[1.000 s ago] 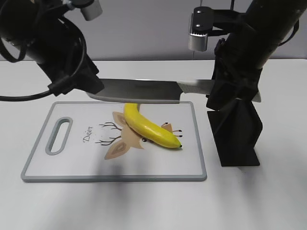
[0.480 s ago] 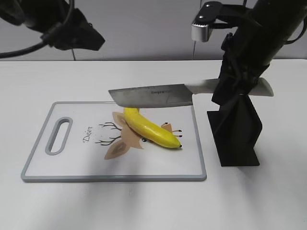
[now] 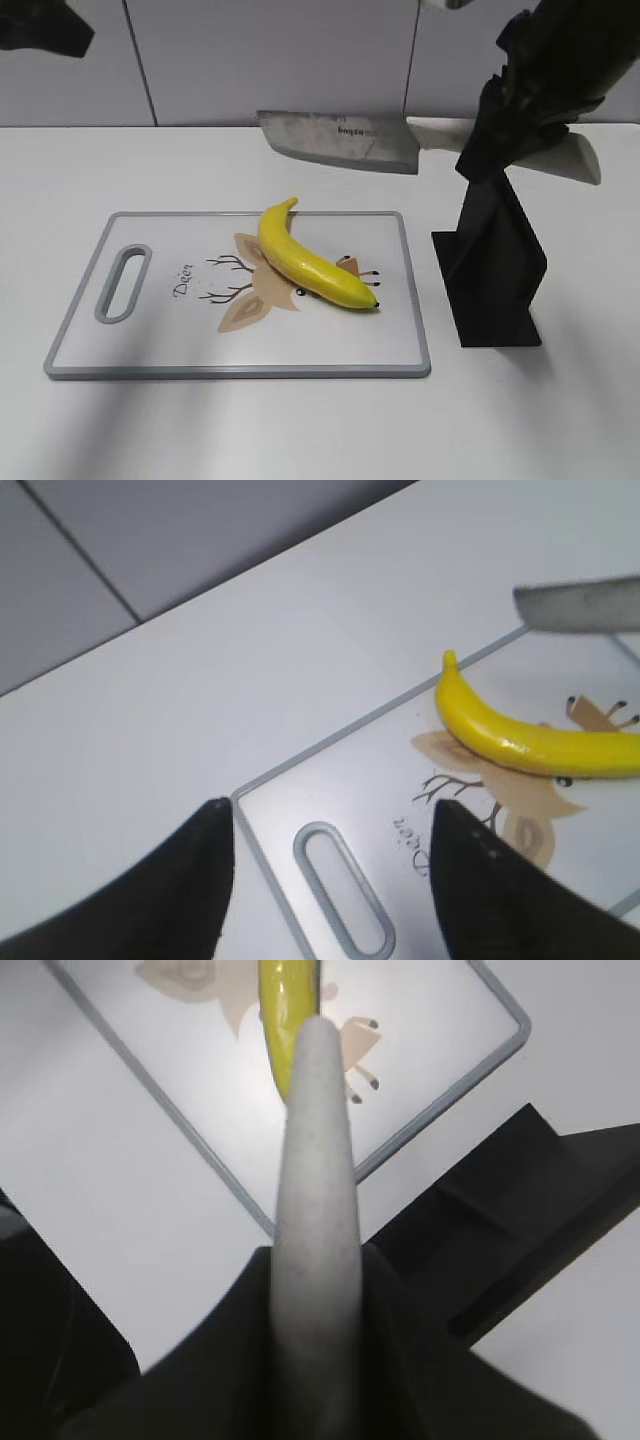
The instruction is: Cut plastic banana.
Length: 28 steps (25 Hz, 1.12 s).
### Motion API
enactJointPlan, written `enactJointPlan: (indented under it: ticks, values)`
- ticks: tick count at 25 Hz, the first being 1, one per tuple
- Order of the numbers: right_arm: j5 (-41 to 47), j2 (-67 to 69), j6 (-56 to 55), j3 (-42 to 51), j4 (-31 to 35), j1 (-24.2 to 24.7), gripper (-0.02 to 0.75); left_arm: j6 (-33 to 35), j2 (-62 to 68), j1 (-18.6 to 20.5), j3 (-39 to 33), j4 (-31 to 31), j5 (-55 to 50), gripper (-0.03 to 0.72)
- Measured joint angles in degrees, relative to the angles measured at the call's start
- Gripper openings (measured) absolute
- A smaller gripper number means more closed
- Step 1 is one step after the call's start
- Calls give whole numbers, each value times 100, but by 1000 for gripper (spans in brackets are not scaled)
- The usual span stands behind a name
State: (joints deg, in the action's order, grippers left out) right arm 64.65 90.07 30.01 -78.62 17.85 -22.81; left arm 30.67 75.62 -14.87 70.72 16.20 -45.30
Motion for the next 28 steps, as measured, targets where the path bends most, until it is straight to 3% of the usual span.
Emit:
enactJointPlan:
  ticks: [4, 12, 19, 28]
  values:
    - [-327, -381, -632, 179, 0, 0, 177, -553, -227, 6, 0, -596, -416, 597]
    - [-1280, -1310, -1941, 1342, -188, 0, 177, -1310, -861, 13, -122, -1023, -998, 592]
    - [-2107, -2215, -2808, 2465, -555, 0, 177, -1542, -1903, 13, -987, -1104, -1077, 592]
    - [-2316, -2424, -3687, 2755, -1335, 0, 177, -1748, -3730, 13, -2416, -1111, -1092, 590]
